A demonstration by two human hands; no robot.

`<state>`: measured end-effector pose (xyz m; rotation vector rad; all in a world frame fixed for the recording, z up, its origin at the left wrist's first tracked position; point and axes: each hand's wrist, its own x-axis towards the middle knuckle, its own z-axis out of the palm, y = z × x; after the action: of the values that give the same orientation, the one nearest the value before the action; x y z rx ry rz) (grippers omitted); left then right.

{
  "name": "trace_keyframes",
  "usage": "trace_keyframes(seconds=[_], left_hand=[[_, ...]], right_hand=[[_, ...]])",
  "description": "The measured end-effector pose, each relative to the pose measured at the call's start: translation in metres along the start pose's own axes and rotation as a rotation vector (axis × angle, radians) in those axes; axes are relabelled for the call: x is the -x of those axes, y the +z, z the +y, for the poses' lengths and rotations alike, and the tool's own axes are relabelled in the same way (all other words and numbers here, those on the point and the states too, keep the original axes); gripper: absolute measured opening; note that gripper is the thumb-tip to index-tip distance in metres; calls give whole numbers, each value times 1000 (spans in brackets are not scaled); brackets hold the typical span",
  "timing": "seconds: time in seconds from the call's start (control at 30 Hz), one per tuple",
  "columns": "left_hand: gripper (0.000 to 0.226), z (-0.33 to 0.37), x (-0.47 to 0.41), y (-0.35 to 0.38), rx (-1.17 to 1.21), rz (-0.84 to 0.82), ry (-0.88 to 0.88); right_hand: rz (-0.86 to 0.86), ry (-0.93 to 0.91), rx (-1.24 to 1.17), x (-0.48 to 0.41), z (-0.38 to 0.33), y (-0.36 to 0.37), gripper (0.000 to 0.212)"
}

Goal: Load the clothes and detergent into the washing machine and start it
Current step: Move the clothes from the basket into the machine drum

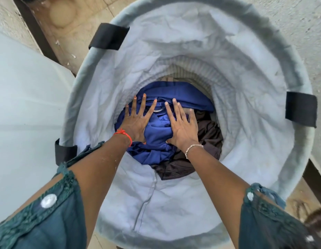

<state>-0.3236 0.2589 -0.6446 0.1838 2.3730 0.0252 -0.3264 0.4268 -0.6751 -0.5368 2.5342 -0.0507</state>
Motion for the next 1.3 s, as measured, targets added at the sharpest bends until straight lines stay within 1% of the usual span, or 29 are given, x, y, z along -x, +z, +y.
trace_keyframes(seconds=[0.1,0.17,0.3,0.43,0.5,0.57,0.67,0.73,0.8,0.9,1.0,1.07,1.17,1.23,1.3], left_hand=[[129,0,0,6,23,-33,10],[122,0,-2,13,29,-33,11],[107,3,1,25,1,-4,36],[82,14,5,25,-49,7,29],[79,20,10,20,-33,7,-1],[80,21,15,18,-53,40,-12],[90,18,21,22,-141,132,27],[91,19,29,18,-146,136,29],[91,21,41,12,-134,135,32],[92,20,51,10,-119,206,34],[101,12,43,9,-112,313,-36],[112,4,31,5,-96,299,-59],[138,-5,9,0,-95,207,-54],[145,-7,-3,0,-45,143,-84],[145,-4,-11,3,4,65,-109]], right_hand=[[-52,-37,-58,-4,0,10,109],[-58,-66,-80,-6,-2,14,105],[-73,-109,-62,-4,-9,22,90],[-76,-182,-71,-1,-12,22,78],[-66,-215,-55,2,-13,14,75],[-50,-205,-66,9,-15,2,75],[-12,-192,-72,22,-19,-11,76],[18,-182,-88,32,-22,-16,77],[27,-161,-134,43,-24,-20,82],[37,-70,-211,51,-23,-27,94],[102,51,-148,38,-12,-25,102],[121,93,-80,23,-3,-21,112],[96,79,-3,-2,5,-19,129],[44,60,14,-17,7,-19,137],[-45,39,28,-30,8,-17,138]])
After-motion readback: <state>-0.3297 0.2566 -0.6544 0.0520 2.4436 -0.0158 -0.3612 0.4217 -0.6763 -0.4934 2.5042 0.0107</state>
